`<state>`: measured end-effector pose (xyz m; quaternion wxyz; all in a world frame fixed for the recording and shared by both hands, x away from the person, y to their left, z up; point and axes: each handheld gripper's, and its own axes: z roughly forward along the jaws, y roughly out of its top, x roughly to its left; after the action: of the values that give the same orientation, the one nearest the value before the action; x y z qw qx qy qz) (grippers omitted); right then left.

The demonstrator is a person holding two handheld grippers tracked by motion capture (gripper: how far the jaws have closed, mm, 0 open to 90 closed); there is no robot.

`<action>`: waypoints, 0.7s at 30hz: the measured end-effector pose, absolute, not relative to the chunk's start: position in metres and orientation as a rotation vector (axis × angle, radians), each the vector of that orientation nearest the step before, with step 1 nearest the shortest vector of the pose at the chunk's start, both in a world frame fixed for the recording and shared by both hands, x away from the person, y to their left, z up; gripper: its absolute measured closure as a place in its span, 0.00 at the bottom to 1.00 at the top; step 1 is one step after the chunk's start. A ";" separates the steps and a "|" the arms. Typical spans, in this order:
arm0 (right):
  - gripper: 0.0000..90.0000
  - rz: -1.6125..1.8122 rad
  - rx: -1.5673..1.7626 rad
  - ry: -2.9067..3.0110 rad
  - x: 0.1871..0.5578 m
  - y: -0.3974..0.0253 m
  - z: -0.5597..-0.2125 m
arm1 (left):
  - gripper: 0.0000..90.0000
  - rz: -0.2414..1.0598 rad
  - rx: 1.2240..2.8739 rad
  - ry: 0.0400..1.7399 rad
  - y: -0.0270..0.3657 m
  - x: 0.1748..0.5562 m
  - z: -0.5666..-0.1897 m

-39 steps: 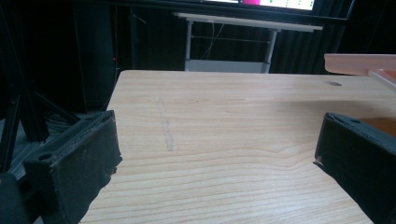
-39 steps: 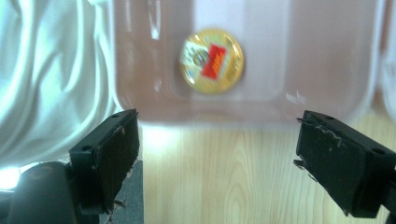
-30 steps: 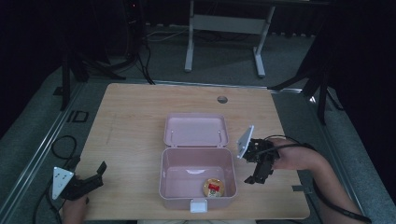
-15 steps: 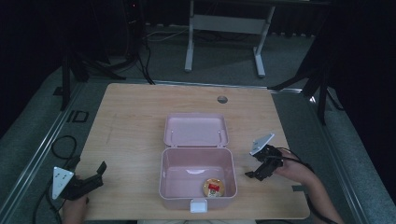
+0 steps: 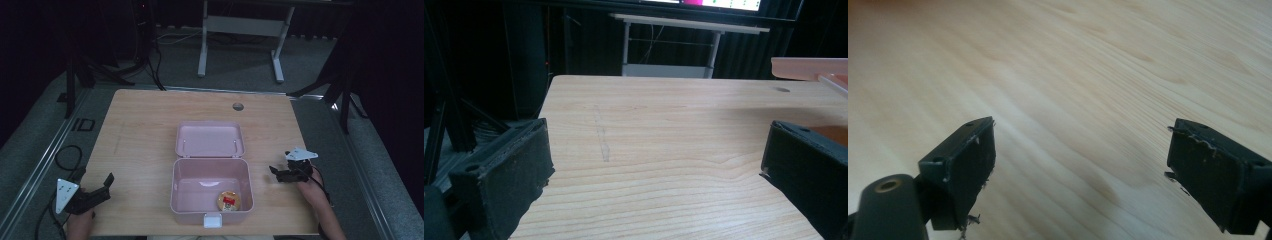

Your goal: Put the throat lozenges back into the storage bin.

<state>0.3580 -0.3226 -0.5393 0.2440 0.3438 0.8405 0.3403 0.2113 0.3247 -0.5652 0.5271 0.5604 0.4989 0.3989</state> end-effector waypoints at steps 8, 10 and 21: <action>0.13 0.877 1.161 2.017 0.353 -0.337 -0.551 | 0.00 0.954 1.340 1.193 0.325 0.211 -0.565; 0.13 0.880 1.202 1.965 0.353 -0.342 -0.551 | 0.00 0.954 1.341 1.192 0.325 0.211 -0.565; 0.13 0.865 1.342 1.767 0.350 -0.360 -0.554 | 0.00 0.951 1.339 1.192 0.325 0.211 -0.565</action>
<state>0.3500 -0.3598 -0.5538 0.3710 0.5234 0.6889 0.3374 0.2113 0.3249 -0.5652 0.5280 0.5604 0.4988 0.3980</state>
